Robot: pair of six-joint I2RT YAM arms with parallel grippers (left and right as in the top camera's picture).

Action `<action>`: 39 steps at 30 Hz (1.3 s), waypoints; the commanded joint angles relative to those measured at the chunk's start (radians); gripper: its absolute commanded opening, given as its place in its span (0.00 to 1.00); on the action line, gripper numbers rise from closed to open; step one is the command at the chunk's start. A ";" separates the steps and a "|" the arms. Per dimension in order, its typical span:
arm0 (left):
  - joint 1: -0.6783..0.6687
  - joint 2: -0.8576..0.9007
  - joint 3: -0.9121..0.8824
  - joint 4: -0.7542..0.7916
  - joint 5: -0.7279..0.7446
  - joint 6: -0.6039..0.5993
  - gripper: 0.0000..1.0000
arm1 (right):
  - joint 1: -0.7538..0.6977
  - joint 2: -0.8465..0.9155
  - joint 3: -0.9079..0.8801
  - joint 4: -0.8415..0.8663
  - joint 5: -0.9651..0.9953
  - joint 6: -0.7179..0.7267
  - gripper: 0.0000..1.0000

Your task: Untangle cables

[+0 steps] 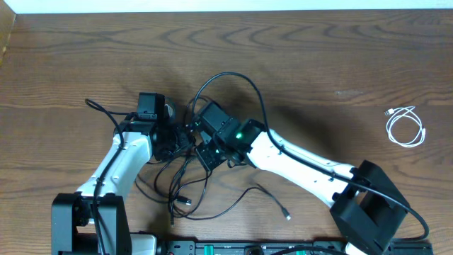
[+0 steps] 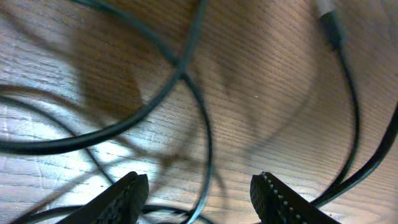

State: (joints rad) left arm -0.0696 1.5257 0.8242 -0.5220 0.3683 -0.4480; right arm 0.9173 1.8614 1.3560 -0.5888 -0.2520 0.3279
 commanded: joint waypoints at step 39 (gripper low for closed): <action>-0.003 -0.011 0.005 -0.052 -0.076 -0.042 0.42 | 0.020 -0.479 0.005 -0.226 0.268 -0.037 0.01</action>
State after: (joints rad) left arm -0.0696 1.5257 0.8242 -0.5648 0.2409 -0.5041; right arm 0.9337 1.3968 1.3525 -0.8021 -0.0204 0.2962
